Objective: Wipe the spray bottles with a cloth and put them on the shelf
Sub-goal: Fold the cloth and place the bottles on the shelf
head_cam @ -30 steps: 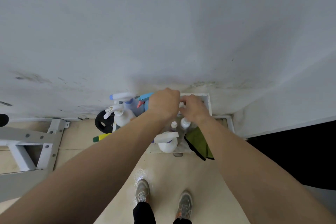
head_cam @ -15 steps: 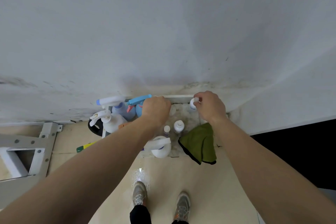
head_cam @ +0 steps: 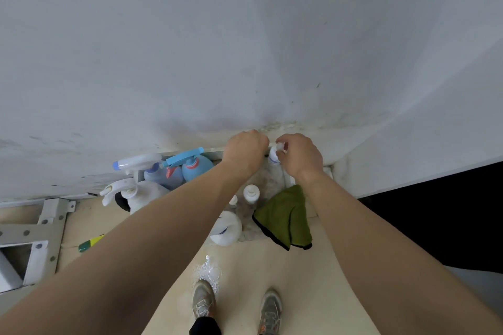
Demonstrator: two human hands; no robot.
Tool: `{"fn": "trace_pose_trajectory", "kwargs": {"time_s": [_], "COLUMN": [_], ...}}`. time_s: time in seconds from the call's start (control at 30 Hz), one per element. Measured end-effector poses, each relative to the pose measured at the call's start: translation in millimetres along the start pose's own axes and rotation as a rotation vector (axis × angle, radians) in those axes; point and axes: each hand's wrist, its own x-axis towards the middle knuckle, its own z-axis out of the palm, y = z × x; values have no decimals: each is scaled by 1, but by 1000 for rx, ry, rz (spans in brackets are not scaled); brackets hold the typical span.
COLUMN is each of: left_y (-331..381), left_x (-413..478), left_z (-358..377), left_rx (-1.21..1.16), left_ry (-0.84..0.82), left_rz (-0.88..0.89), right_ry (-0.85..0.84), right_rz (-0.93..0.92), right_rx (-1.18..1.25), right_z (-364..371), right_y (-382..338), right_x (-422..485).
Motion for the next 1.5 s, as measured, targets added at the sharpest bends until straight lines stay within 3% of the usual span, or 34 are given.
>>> {"fn": "trace_pose_trajectory", "kwargs": {"time_s": [0.13,0.3,0.47,0.53,0.63,0.73,0.9,1.1,1.5], "left_y": [0,-3,-11,-19,-31,-36,-32,-31,2], "left_x": [9,20,6,-9,-35,-52,-56,-49,-4], "left_z": [6,21,22,22,23,23,29,34,29], "left_rx": [-39,-186,-452,-467,-382,-337,-229,-104,-67], "left_ry": [23,32,24,-1,-171,-360,-454,-398,-120], "left_rz": [-4,-19,-90,-130,-125,-96,-47,46,27], "right_ry": [-30,89,-58,-156,-266,-206,-66,49,14], "right_rz": [92,275,69,-24,-141,-188,-158,-38,-46], "right_rx": [159,290,409,415,268,165,164,139,60], "right_z": [5,19,37,39,45,52,49,24,10], "right_y": [7,13,4,-2,-7,-13,-12,5,17], "right_x": [-3,-38,-72,-76,-76,-76,-72,-55,-34]}}
